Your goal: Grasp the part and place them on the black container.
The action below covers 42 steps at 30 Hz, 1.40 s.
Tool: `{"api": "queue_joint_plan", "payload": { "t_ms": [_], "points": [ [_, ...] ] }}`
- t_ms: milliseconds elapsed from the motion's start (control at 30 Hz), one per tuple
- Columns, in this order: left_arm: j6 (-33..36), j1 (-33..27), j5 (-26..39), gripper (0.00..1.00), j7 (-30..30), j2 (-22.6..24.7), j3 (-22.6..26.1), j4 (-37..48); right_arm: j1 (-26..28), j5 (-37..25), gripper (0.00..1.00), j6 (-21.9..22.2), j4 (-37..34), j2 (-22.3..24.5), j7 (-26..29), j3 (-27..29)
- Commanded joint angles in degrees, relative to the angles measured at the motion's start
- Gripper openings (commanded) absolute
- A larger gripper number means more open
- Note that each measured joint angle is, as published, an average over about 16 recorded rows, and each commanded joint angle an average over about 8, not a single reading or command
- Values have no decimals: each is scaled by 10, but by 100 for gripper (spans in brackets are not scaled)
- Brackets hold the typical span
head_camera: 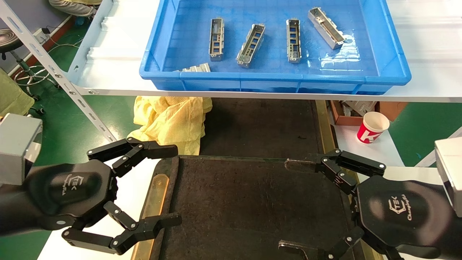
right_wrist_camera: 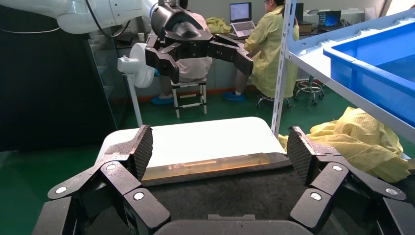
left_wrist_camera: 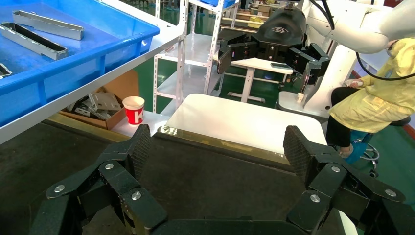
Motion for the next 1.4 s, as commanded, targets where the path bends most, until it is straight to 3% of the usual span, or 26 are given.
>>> {"api": "queue_joint_plan", "payload": {
  "t_ms": [33, 900, 1167, 1400],
  "points": [
    [0, 0, 0, 100, 0, 0, 0, 0, 0, 0, 100, 0, 0, 0, 0, 0],
    [0, 0, 0, 99, 0, 0, 0, 0, 0, 0, 100, 0, 0, 0, 0, 0],
    [0, 0, 0, 3, 0, 0, 0, 0, 0, 0, 100, 0, 0, 0, 0, 0],
    [0, 0, 0, 0, 0, 0, 0, 0, 0, 0, 100, 0, 0, 0, 0, 0]
  ]
}}
